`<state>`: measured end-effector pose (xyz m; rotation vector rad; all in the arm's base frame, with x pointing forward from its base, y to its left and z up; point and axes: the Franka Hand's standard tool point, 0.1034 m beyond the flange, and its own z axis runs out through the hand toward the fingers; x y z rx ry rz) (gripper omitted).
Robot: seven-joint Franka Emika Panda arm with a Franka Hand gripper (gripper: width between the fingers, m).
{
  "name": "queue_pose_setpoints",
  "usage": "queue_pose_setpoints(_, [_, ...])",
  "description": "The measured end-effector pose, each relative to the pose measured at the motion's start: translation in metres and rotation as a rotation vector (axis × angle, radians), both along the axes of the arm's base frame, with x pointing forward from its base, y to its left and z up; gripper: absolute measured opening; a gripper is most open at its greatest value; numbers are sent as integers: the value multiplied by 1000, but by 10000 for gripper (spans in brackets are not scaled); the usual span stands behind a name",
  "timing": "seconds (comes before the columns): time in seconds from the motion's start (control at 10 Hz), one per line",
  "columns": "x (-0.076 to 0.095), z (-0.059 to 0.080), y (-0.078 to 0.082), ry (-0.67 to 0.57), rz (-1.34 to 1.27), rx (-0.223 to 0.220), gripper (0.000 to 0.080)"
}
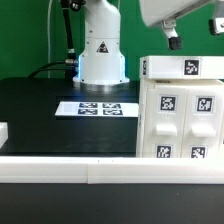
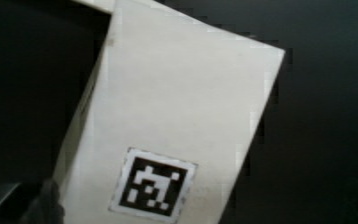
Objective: Assemble cabinet
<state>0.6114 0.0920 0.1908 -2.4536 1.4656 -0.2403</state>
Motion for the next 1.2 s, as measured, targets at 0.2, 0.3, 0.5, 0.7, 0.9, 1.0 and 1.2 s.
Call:
queue_pose_setpoints(0.2, [0,3,4,0,232,-65,798])
queue_pose_setpoints(0.3, [2,4,5,-11,355,-93,798])
queue_pose_setpoints(0.5, [2,4,3,-35,499,-131,798])
queue_pose_setpoints(0.7, [1,3,3,-56,658,-179,798])
queue_pose_setpoints(0.9, [0,1,6,-80,927,-288,798])
queue_pose_setpoints(1.0, [0,1,5,-93,1054,-324,798])
queue_pose_setpoints(1.2, [-2,1,6,-90,1332,-395,798])
